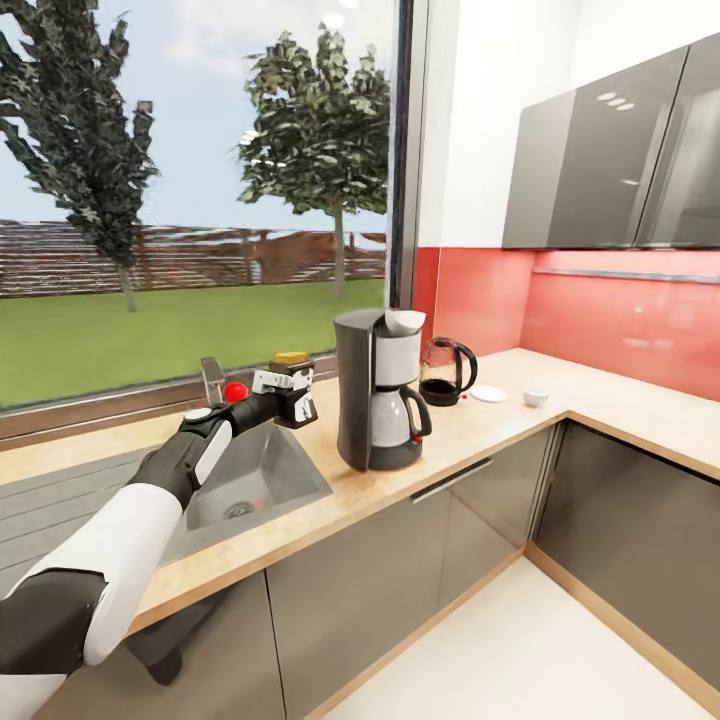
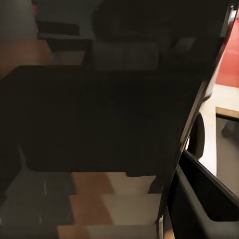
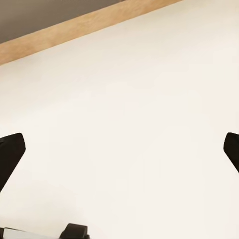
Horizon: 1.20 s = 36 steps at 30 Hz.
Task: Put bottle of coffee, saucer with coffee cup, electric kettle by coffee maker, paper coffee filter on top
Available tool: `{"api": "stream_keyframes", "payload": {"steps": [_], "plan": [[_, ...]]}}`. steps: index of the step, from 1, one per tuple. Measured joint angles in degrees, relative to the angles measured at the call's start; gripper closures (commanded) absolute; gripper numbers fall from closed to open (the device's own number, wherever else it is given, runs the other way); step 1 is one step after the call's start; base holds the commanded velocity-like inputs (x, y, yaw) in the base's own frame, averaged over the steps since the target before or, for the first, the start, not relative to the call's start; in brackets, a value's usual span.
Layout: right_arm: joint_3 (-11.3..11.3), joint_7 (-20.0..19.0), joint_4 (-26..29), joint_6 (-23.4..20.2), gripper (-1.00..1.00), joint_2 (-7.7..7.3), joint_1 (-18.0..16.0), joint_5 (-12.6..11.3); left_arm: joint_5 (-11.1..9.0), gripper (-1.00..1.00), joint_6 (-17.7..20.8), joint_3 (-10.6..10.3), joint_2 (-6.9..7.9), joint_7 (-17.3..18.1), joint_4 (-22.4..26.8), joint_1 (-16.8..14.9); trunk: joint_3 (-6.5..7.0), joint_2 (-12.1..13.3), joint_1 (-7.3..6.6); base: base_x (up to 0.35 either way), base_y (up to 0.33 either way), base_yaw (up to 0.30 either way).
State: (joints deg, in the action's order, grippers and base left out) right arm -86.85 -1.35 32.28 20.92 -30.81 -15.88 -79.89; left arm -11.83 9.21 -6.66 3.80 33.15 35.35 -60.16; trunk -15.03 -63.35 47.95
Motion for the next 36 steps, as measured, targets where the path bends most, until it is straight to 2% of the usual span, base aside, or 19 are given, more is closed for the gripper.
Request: {"api": "stream_keyframes", "payload": {"steps": [13,15,16,21,36], "plan": [[0.54,0.01,-0.14,0.27,-1.00,-0.28,0.00,0.09,0.00,1.00,-0.07,0.00,0.06,0.09,0.09,0.00,-2.34,-5.22,2.86,0.000,0.000,0.000],[1.28,0.05,-0.15,0.28,-1.00,-0.31,0.00,0.17,-0.03,1.00,-0.08,0.00,0.08,0.14,0.30,0.00,-2.70,-6.02,3.30,0.000,0.000,0.000],[2.55,0.10,-0.18,0.28,-1.00,-0.33,-0.01,0.24,-0.11,1.00,-0.05,0.01,0.08,0.16,0.53,0.00,-2.87,-6.42,3.52,0.000,0.000,0.000],[4.45,0.15,-0.49,0.28,-1.00,-0.30,-0.01,0.37,-0.07,1.00,-0.08,-0.01,0.09,0.17,0.69,0.00,-3.78,-8.43,4.62,0.000,0.000,0.000],[4.90,0.23,-0.79,0.28,-1.00,-0.26,0.00,0.25,-0.08,1.00,-0.09,0.04,0.09,0.28,0.26,0.00,-6.47,-14.45,7.91,0.000,0.000,0.000]]}}
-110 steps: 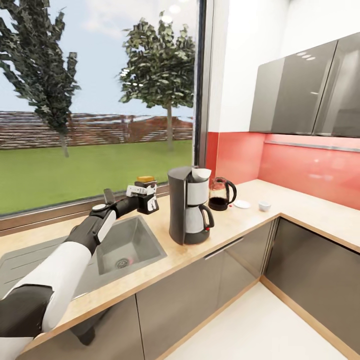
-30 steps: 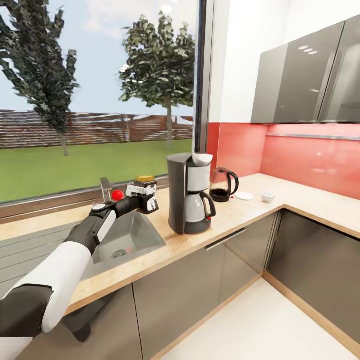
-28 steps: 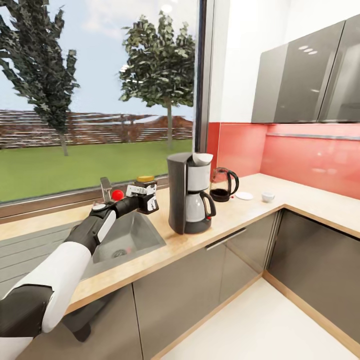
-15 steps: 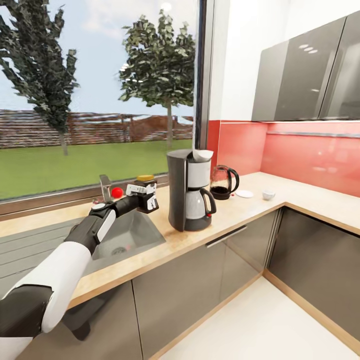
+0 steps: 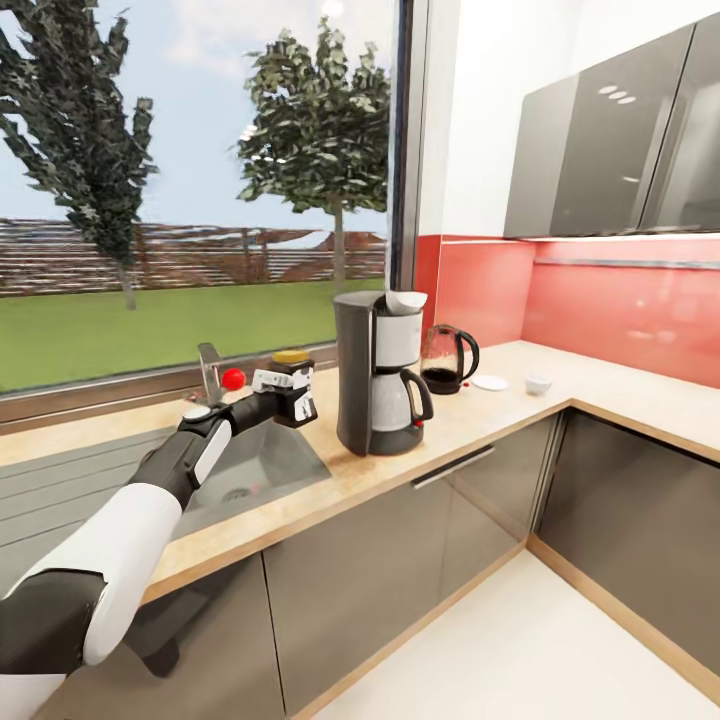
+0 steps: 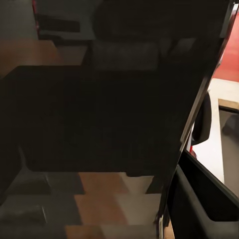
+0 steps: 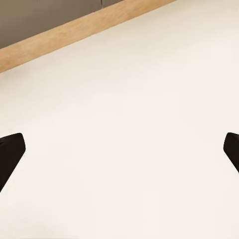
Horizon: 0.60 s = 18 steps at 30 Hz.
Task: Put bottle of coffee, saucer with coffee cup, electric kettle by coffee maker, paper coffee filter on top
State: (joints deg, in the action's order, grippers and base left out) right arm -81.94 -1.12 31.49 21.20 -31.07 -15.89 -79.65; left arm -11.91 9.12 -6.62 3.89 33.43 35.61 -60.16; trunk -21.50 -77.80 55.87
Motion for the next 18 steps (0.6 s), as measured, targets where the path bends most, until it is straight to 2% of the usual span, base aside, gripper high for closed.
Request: {"api": "stream_keyframes", "payload": {"steps": [18], "plan": [[0.01,0.01,0.00,0.00,-1.00,0.00,0.00,-0.04,-0.06,1.00,0.00,0.04,0.00,0.08,-0.07,-0.01,-3.06,-6.84,3.74,0.000,0.000,0.000]]}}
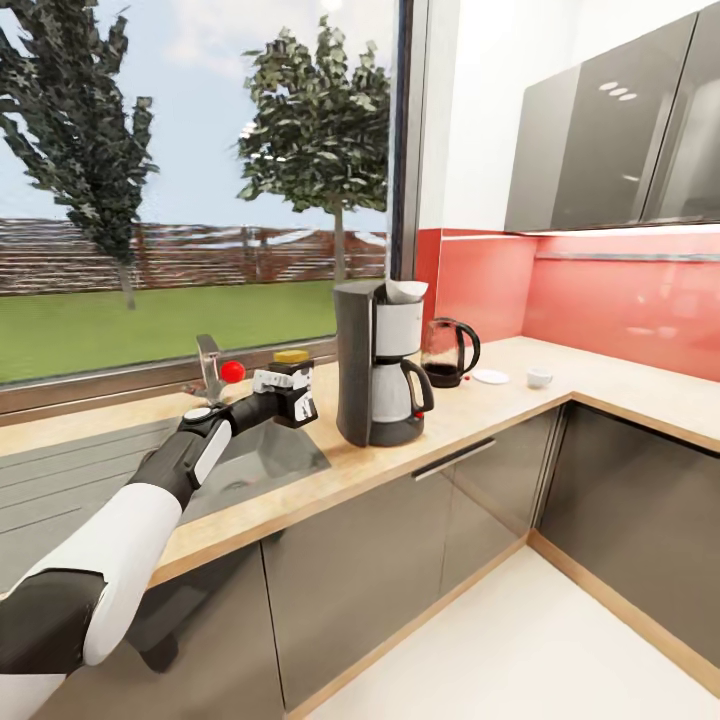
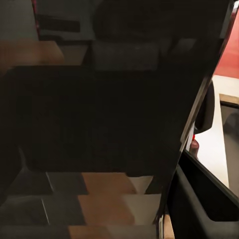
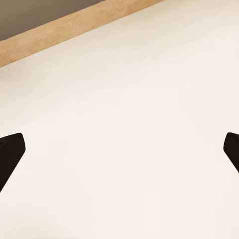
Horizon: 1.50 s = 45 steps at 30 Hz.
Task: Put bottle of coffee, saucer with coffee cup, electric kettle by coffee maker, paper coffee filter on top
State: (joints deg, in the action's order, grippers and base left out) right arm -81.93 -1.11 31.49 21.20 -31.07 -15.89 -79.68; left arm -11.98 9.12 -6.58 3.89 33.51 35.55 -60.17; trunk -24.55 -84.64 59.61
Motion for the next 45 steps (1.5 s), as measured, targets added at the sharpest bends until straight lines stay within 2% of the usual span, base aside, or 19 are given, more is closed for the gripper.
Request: {"api": "stream_keyframes", "payload": {"steps": [8,28,45], "plan": [[0.00,-0.03,0.00,0.00,-1.00,0.00,0.00,0.00,0.02,1.00,0.00,0.00,0.00,0.08,-0.10,0.00,0.00,0.00,0.00,0.008,0.002,0.000],[0.00,-0.02,0.00,0.00,-1.00,0.00,0.00,-0.02,0.01,1.00,0.00,0.01,0.00,0.09,-0.44,0.00,0.00,0.00,0.00,0.122,0.022,-0.001],[-0.01,-0.03,0.00,-0.08,-1.00,0.00,0.00,-0.04,0.03,1.00,0.00,0.02,0.09,0.09,-0.37,0.00,0.00,0.00,-0.01,0.059,0.000,-0.067]]}}
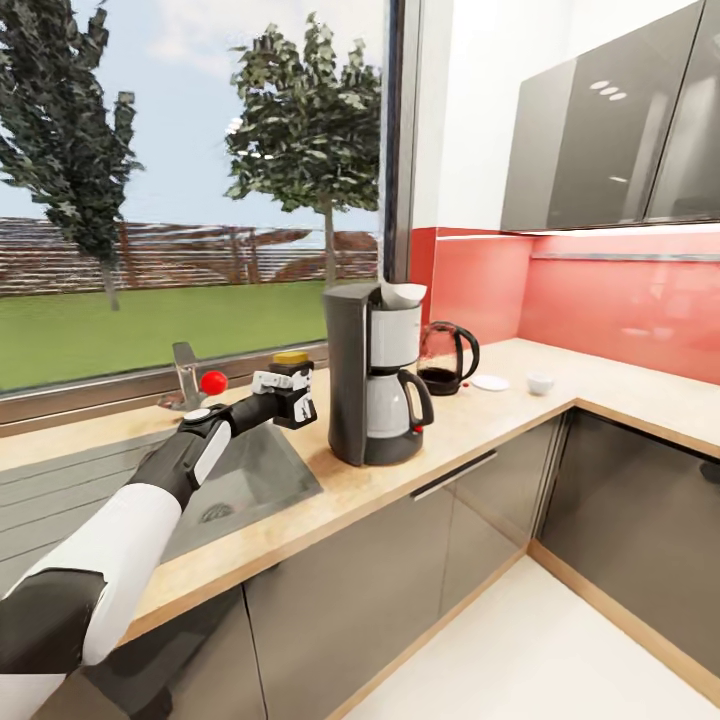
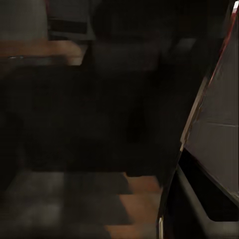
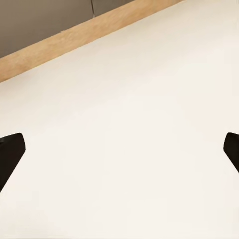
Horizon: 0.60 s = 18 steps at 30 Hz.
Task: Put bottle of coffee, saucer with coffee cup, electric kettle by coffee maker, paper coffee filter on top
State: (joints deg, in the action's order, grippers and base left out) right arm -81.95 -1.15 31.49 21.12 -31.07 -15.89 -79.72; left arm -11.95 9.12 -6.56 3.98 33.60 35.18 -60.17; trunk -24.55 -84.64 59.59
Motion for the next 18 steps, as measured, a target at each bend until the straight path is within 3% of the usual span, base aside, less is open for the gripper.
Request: {"api": "stream_keyframes", "payload": {"steps": [14,18], "plan": [[-0.01,-0.02,0.00,0.00,-1.00,0.00,0.00,0.00,0.16,1.00,-0.21,-0.01,0.09,-0.40,-0.67,0.00,0.00,0.00,0.01,0.073,0.000,0.000],[0.00,-0.03,0.00,0.00,-1.00,0.00,0.00,0.00,0.13,1.00,-4.68,0.04,0.09,-0.45,-4.23,0.01,0.00,0.00,0.01,0.003,0.000,0.000]]}}
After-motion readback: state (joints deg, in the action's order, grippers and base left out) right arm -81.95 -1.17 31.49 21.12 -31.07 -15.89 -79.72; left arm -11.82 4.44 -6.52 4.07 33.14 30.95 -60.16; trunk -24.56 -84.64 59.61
